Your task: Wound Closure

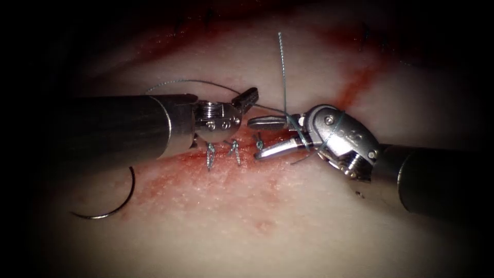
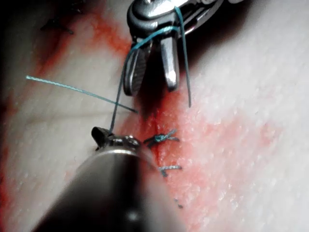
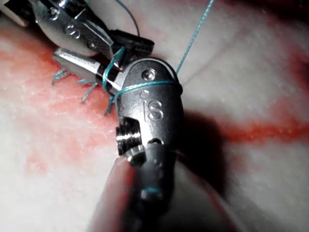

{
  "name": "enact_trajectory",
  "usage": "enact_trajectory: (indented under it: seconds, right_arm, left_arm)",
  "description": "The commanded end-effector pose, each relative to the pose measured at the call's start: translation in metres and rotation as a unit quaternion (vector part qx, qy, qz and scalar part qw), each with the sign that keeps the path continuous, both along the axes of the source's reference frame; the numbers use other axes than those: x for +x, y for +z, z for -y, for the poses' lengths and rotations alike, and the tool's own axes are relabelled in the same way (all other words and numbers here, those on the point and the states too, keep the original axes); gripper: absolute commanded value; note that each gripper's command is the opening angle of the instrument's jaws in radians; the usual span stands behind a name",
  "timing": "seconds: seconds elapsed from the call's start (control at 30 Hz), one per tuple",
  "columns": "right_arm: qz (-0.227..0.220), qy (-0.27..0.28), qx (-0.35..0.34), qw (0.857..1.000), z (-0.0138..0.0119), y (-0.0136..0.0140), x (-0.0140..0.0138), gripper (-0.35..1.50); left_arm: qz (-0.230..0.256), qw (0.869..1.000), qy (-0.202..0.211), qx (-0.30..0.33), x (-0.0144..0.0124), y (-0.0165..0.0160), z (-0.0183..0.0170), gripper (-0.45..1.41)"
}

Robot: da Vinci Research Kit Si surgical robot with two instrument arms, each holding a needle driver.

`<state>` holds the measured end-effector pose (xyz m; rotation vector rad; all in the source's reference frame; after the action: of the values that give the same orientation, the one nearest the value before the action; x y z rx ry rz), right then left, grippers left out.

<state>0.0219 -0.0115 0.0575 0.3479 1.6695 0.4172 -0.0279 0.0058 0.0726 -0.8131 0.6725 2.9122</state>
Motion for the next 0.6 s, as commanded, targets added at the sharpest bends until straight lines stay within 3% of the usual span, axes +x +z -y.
enact_trajectory:
  seconds: [0.03, 0.33, 0.5, 0.6]
  right_arm:
    - [0.003, 0.029, 0.003, 1.000, -0.0005, 0.0011, 0.0004, 0.36]
    - [0.077, 0.123, 0.014, 0.989, -0.0014, 0.0027, -0.0019, 0.37]
    - [0.122, 0.178, 0.033, 0.976, -0.0016, 0.0033, -0.0030, 0.46]
    - [0.142, 0.202, 0.056, 0.968, -0.0013, 0.0037, -0.0030, 0.61]
  left_arm:
    - [0.005, 1.000, 0.001, 0.002, -0.0008, 0.0005, 0.0009, -0.45]
    - [0.011, 1.000, -0.002, 0.006, -0.0019, -0.0016, 0.0038, -0.45]
    - [0.011, 1.000, -0.003, 0.007, -0.0027, -0.0031, 0.0056, -0.45]
    - [0.007, 1.000, -0.003, 0.011, -0.0034, -0.0037, 0.0066, -0.45]
